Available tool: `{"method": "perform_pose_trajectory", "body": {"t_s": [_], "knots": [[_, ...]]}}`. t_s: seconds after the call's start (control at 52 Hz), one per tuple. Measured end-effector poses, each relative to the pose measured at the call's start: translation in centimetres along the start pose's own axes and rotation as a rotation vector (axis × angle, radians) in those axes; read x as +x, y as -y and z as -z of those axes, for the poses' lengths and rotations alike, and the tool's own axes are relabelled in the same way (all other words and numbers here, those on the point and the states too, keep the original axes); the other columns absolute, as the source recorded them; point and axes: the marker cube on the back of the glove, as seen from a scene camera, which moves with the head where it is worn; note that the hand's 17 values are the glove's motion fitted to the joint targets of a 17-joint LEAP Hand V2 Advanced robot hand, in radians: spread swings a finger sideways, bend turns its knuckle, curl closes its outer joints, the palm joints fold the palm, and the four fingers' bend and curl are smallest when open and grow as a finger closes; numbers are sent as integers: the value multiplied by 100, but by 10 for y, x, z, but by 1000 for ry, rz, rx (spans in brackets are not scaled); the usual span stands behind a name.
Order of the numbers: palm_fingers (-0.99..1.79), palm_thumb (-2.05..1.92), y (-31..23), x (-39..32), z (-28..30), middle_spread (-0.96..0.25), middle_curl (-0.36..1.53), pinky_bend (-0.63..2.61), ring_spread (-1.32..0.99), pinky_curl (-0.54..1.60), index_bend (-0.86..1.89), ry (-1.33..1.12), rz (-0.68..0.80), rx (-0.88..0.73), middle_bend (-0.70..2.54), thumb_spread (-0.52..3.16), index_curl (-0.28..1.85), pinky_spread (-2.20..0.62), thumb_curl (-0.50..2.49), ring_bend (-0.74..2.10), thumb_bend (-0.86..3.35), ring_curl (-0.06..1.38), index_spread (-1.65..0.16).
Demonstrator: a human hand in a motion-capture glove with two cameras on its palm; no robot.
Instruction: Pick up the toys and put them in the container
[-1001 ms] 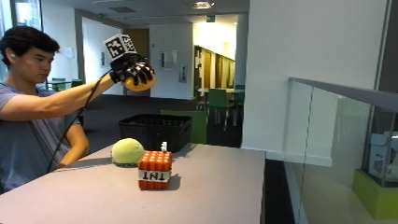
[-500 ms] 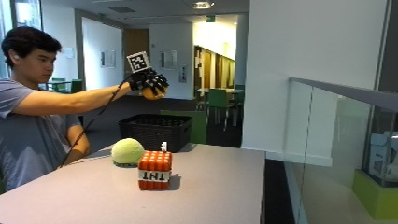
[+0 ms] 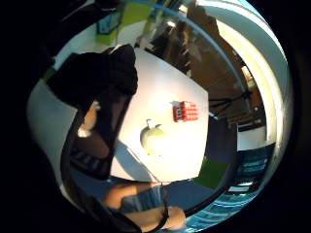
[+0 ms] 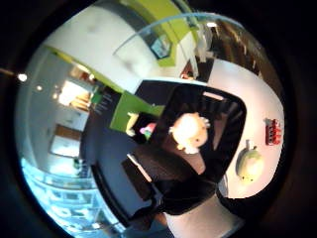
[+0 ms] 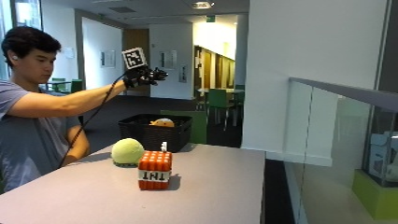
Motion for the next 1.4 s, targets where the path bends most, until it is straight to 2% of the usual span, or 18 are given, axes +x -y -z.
{"method": "perform_pose_trajectory", "body": {"t_s": [0.077, 0.154, 0.269, 0.385, 0.635, 0.904, 1.039, 1.27, 1.309, 1.328, 1.347, 1.405], "knots": [[-10, -14, -15, 11, 9, 3, 46, 138, 0, 44, 12, 34, 36, 5, 20, 97, 21, -1, 34, 63, -11, 34, -30], [-10, -13, -27, 47, 10, 3, 46, 136, 1, 42, 13, -86, -158, -18, 19, 97, 21, 1, 31, 61, -10, 33, -31], [-10, -13, -59, 85, 11, 3, 45, 132, 3, 40, 13, -94, -149, -47, 20, 98, 21, 4, 27, 58, -10, 32, -31], [-10, -12, -78, 124, -1, 3, 44, 129, 4, 38, 13, -165, -370, -51, 19, 98, 22, 5, 25, 55, -9, 31, -31], [-10, -11, -123, 196, -49, 3, 43, 124, 5, 35, 11, -138, -428, -140, 19, 99, 21, 7, 21, 52, -9, 29, -30], [-15, -11, -148, 197, -125, 2, 40, 124, 5, 35, 11, -117, -459, -224, 16, 101, 20, 8, 19, 44, -8, 27, -30], [-21, -11, -161, 189, -177, 2, 36, 127, 4, 35, 12, -106, -487, -305, 13, 101, 20, 8, 18, 32, -8, 25, -29], [-20, -9, -175, 185, -234, 1, 30, 129, 3, 35, 10, -100, -493, -434, 12, 103, 20, 7, 18, 24, -7, 24, -29], [-15, -6, -177, 181, -240, 1, 28, 133, 3, 37, 7, -124, -484, -436, 8, 104, 18, 6, 18, 32, -5, 27, -29], [-20, -9, -179, 179, -242, 1, 29, 130, 3, 35, 10, -139, -481, -430, 12, 104, 19, 7, 18, 26, -7, 25, -29], [-12, -5, -181, 177, -244, 1, 27, 136, 3, 37, 5, -153, -480, -421, 5, 105, 17, 4, 18, 41, -5, 29, -29], [-8, -4, -187, 176, -246, 1, 24, 137, 2, 37, 7, -160, -486, -383, 5, 106, 17, 1, 19, 55, -4, 32, -30]]}}
